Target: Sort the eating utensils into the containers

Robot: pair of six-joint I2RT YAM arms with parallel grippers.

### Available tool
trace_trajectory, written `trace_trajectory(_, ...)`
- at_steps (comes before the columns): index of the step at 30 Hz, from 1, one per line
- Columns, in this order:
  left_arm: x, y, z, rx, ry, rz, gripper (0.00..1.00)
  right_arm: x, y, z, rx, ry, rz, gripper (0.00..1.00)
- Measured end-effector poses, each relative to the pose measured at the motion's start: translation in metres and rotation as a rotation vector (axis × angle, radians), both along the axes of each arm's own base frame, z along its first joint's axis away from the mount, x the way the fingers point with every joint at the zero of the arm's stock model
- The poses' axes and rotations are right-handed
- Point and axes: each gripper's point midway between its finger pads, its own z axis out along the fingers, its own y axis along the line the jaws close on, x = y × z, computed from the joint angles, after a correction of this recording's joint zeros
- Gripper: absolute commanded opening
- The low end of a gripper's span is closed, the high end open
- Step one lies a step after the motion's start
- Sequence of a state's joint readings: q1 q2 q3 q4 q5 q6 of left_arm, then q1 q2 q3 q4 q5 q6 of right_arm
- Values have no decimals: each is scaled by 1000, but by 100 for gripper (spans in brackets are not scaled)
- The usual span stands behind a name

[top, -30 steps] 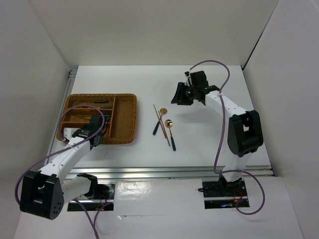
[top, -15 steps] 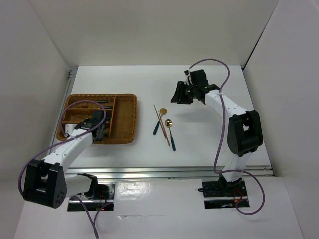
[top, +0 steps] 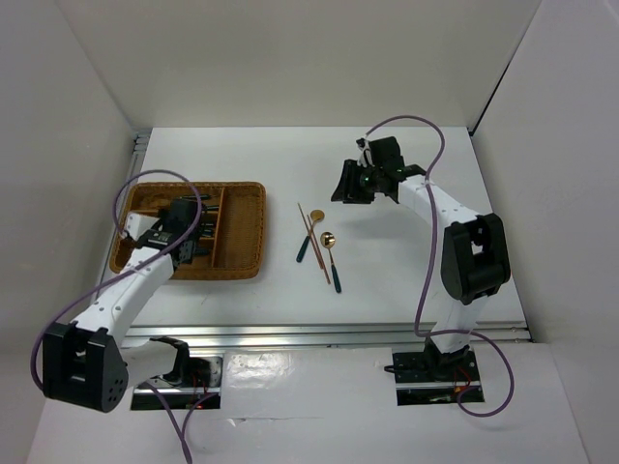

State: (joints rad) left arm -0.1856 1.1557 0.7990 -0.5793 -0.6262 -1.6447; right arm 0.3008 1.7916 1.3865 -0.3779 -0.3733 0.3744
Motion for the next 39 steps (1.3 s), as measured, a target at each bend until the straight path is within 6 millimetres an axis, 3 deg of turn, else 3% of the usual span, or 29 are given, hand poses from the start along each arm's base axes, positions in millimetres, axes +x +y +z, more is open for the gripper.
trace_trajectory(3, 23, -14, 26, 53, -39, -183, 79, -7, 1, -9, -7, 22, 11, 48)
trace_trajectory(7, 51, -48, 51, 120, -85, -513, 79, -25, 2, -31, -45, 77, 15, 48)
trace_trajectory(11, 74, -93, 66, 164, -140, -864, 79, -51, 3, -53, -90, 139, 25, 48)
trace_trajectory(14, 78, -128, 68, 190, -177, -1092, 79, -67, 3, -60, -111, 168, 17, 46)
trace_trajectory(19, 66, -193, 59, 210, -217, -1423, 77, -76, 3, -60, -131, 174, -18, 45)
trace_trajectory(25, 46, -249, 40, 225, -217, -1676, 73, -80, -6, -68, -179, 194, -91, 45)
trace_trajectory(29, 44, -268, 20, 231, -173, -1744, 71, -76, -13, -69, -204, 189, -140, 45)
trace_trajectory(39, 48, -287, -43, 243, 3, -1785, 66, -68, -25, -68, -226, 188, -226, 48)
